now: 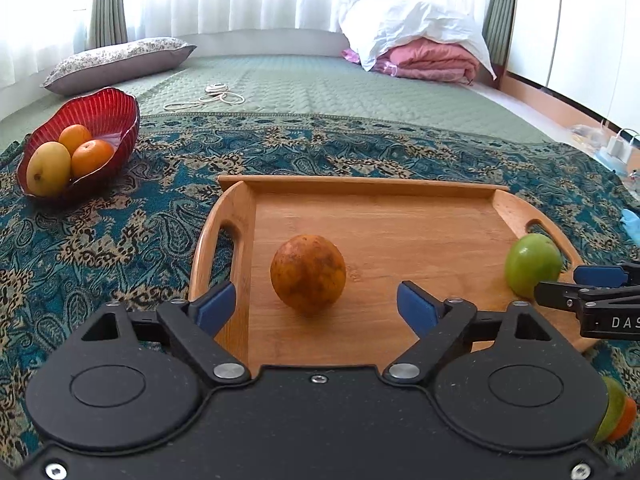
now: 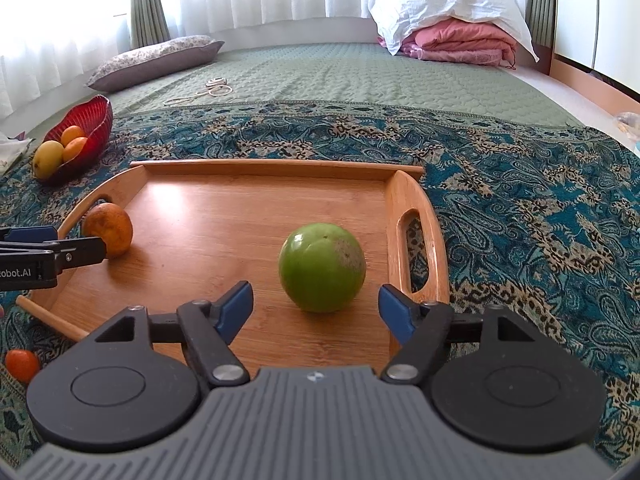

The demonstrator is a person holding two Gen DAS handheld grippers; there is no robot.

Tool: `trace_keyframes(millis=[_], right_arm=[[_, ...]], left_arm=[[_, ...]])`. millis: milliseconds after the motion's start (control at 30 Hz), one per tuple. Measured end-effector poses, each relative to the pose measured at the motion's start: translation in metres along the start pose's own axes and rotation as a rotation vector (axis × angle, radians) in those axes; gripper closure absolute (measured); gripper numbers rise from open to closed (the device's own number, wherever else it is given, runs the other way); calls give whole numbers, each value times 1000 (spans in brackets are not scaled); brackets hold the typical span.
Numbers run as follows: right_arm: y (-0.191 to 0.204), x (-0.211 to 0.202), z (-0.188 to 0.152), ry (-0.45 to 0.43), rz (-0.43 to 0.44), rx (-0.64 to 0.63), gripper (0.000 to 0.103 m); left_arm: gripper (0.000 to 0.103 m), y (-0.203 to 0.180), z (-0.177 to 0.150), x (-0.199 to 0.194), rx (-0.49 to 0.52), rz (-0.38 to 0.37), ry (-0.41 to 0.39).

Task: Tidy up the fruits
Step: 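Lift both tools away from the tray toward the remaining fruit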

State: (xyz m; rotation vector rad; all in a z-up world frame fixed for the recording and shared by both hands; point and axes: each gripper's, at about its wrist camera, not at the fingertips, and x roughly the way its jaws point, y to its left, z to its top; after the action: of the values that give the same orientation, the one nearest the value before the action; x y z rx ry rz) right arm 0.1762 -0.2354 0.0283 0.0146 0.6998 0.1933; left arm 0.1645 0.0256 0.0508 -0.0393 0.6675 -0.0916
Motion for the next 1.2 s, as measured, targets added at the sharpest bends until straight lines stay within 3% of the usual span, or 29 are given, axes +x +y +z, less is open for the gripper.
trace_keyframes(millis=[633, 933, 1200], right_arm=[[26, -51, -52, -136, 6, -146, 1], [46, -64, -83, -185, -30, -264, 0], [47, -65, -98, -206, -53, -248, 0]], left_arm=[[0, -5, -51, -61, 48, -35, -110], [0, -1, -76, -77, 61, -17, -132], [0, 4, -96, -80, 72, 15, -114]])
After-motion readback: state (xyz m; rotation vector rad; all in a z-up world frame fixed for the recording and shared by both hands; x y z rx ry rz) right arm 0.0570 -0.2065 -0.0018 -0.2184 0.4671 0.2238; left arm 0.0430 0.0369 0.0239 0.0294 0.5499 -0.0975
